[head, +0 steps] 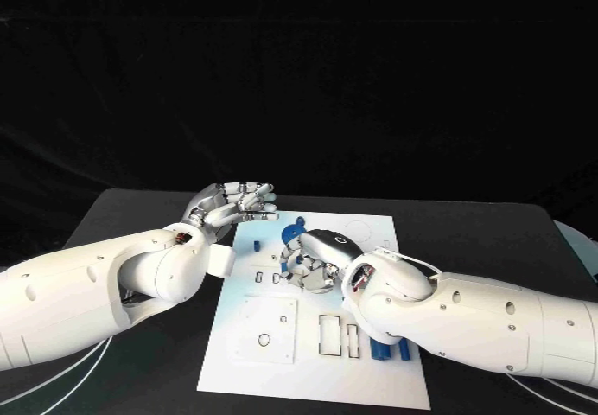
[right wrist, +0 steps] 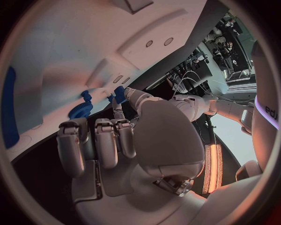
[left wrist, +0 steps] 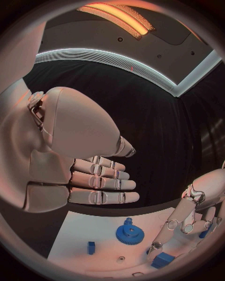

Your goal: Assemble the parts on the task board

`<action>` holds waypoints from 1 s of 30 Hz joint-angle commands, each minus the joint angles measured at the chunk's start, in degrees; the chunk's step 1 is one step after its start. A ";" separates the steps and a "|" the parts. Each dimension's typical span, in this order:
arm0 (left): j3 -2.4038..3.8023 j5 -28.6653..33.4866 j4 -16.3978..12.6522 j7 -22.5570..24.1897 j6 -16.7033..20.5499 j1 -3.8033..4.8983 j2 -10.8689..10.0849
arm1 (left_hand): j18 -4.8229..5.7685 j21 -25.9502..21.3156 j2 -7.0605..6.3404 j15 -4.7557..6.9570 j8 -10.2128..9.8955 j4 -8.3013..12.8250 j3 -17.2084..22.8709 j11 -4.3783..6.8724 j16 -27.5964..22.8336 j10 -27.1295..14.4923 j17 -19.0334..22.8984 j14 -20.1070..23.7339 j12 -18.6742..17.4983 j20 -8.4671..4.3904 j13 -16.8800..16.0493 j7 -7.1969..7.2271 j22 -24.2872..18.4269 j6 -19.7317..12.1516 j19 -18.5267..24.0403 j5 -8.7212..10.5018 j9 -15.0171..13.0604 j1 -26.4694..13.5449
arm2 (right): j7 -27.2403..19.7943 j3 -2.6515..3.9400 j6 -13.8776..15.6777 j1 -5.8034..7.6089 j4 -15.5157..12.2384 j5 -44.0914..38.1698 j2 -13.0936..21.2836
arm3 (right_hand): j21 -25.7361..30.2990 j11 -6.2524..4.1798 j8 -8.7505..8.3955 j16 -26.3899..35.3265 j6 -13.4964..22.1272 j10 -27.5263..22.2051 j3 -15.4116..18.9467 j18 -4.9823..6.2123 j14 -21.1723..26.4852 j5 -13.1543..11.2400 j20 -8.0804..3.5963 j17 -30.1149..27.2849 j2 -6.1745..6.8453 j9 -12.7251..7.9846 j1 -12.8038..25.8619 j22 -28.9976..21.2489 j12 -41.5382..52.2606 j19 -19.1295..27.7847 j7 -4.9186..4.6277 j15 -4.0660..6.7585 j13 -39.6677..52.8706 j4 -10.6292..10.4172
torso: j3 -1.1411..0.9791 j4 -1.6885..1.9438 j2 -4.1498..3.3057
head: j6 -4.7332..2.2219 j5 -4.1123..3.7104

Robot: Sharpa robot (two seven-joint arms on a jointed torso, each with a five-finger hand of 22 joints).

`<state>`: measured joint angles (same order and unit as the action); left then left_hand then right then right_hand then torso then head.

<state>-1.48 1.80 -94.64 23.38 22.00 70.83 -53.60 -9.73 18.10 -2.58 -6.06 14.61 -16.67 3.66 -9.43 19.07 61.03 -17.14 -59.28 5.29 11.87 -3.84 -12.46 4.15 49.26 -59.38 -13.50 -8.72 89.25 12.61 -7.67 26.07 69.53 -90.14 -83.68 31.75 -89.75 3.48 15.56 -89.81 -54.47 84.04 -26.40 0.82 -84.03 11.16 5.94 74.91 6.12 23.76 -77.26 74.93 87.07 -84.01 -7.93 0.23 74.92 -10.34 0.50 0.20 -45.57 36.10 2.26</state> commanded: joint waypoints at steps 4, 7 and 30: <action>0.05 0.10 0.01 0.75 -0.60 0.09 0.09 | -0.76 -0.56 -0.01 -0.42 -0.37 0.04 0.32 -0.13 -0.43 0.43 -0.19 0.22 -0.51 0.10 -0.04 -0.59 -0.21 0.19 -0.07 0.23 0.09 -0.76 | 2.40 -0.18 -2.54 -0.60 0.92 -3.96 -1.37 | -0.25 -0.45 0.67 -0.19 -0.53 3.19 -0.10 -0.82 -5.97 0.12 -0.25 15.09 0.18 1.19 0.40 15.07 -0.11 -5.99 0.41 0.43 11.76 -0.33 | -0.06 0.07 -0.06 | 0.79 0.92; 0.05 0.10 0.04 0.73 -0.65 0.09 0.12 | -0.76 -0.56 -0.01 -0.42 -0.37 0.04 0.32 -0.13 -0.43 0.43 -0.19 0.22 -0.51 0.10 -0.04 -0.59 -0.21 0.19 -0.07 0.23 0.09 -0.76 | 2.49 -0.25 -2.98 -0.80 1.34 -4.26 -1.86 | -0.25 -0.47 0.71 -0.19 -0.54 3.26 -0.05 -0.82 -5.97 0.09 -0.26 15.09 0.30 1.22 0.52 15.07 -0.04 -5.99 0.43 0.44 11.84 -0.34 | -0.07 0.10 -0.05 | 1.09 1.25; 0.05 0.10 0.17 0.57 -0.84 0.09 0.03 | -0.76 -0.65 -0.01 -0.43 -0.39 0.04 0.34 -0.13 -0.47 0.46 -0.23 0.21 -0.56 0.12 -0.05 -0.59 -0.24 0.21 0.01 0.23 0.09 -0.80 | 3.39 -0.39 -4.90 -1.41 2.37 -5.55 -2.17 | -0.25 -0.48 0.74 -0.19 -0.32 3.23 0.24 -0.82 -5.97 -0.04 -0.31 15.09 1.15 1.31 1.12 15.07 -0.09 -5.99 0.42 0.49 11.80 -0.32 | -0.03 0.10 0.00 | 1.64 1.58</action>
<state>-1.48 1.80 -94.40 23.36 21.99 70.84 -53.64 -9.73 17.65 -2.81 -6.27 14.61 -16.67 3.66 -9.43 18.85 61.03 -17.32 -59.06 5.00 11.87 -3.84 -12.46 3.96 49.26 -59.38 -13.50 -8.68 89.02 14.58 -7.83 23.62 68.42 -87.96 -88.16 29.42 -89.75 3.48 16.14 -89.81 -54.21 84.04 -26.22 0.83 -84.02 10.94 5.94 74.90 7.04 25.03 -76.36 74.91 87.07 -84.01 -7.58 0.22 74.91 -10.50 0.45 0.26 -45.59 37.68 3.79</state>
